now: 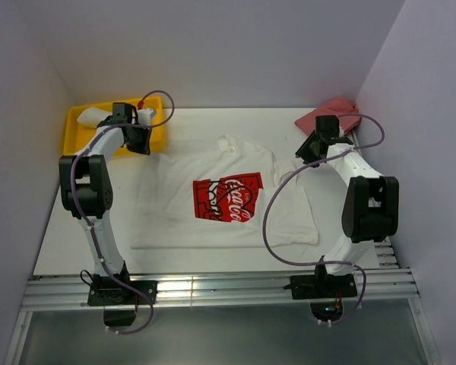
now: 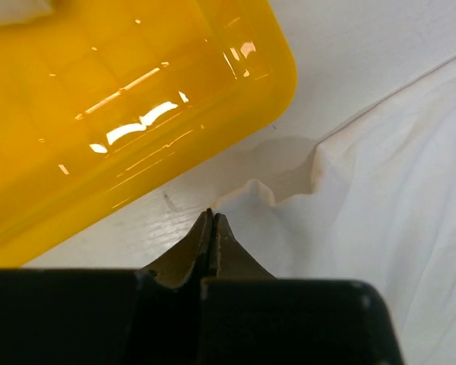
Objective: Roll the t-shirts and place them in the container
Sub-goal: Fold the tshirt
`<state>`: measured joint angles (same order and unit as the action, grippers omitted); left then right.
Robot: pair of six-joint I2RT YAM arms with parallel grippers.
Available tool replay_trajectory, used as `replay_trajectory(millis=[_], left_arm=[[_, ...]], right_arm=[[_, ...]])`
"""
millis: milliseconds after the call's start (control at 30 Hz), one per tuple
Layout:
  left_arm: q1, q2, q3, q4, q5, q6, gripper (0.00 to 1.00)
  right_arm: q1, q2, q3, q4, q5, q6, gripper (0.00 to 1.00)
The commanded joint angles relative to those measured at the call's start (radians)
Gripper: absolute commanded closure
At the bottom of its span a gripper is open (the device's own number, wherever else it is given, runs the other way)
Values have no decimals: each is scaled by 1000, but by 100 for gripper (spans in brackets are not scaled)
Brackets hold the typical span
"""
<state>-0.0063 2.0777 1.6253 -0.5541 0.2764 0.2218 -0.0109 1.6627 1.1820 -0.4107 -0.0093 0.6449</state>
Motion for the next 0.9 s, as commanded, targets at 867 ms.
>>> replay_trajectory(millis=[867], left_arm=[[49, -169, -99, 19, -72, 1, 100]], right_arm=[[158, 561, 651, -103, -184, -203, 38]])
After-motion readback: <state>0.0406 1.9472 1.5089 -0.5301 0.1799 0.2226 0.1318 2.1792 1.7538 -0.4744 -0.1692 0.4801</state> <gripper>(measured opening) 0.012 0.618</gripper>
